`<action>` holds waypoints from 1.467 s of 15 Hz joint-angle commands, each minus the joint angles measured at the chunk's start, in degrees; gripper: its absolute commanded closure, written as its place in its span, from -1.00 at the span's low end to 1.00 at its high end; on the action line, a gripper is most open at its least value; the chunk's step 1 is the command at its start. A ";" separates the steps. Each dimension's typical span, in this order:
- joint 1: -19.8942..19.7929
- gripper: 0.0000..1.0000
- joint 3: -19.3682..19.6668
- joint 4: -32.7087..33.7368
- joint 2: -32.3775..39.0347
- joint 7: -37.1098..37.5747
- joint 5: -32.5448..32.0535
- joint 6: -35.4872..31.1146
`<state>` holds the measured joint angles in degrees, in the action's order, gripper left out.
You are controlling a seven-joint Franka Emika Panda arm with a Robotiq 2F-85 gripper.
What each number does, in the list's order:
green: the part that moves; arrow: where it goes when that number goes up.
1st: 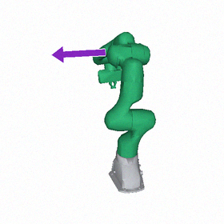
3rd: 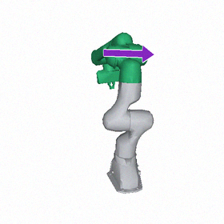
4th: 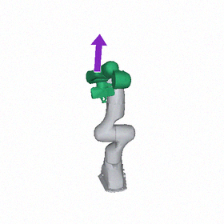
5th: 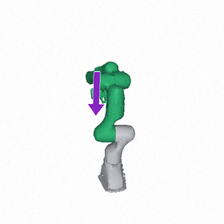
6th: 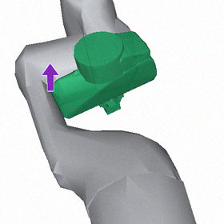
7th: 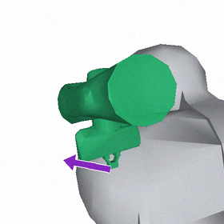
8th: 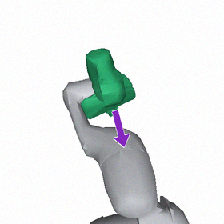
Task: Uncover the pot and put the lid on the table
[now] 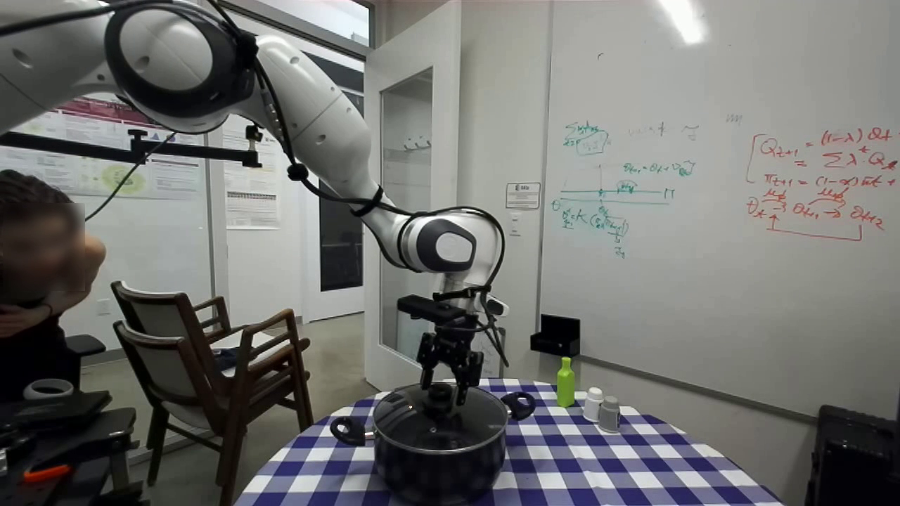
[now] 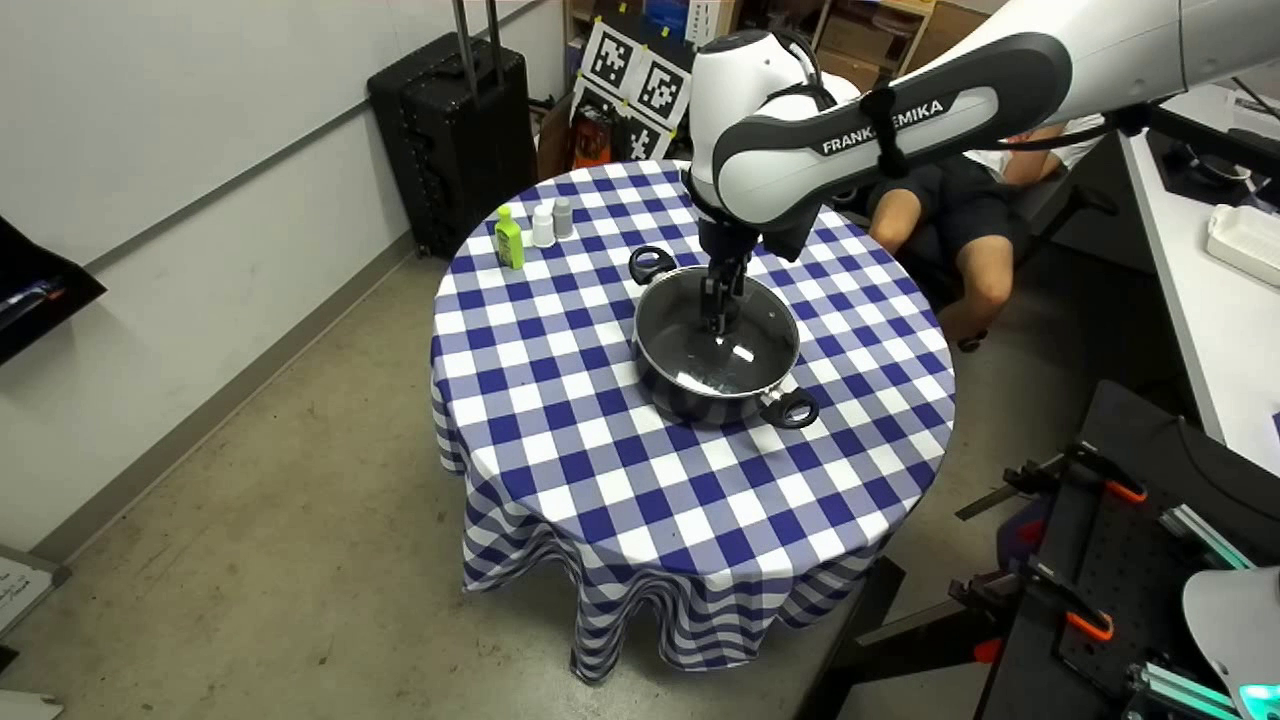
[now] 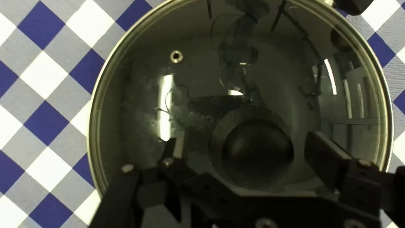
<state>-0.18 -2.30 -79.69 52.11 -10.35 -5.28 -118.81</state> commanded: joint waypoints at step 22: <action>-2.72 0.49 -0.68 -20.69 -30.92 3.88 9.44 4.43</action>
<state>-0.61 -3.42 -89.18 31.31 -7.86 -0.23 -112.46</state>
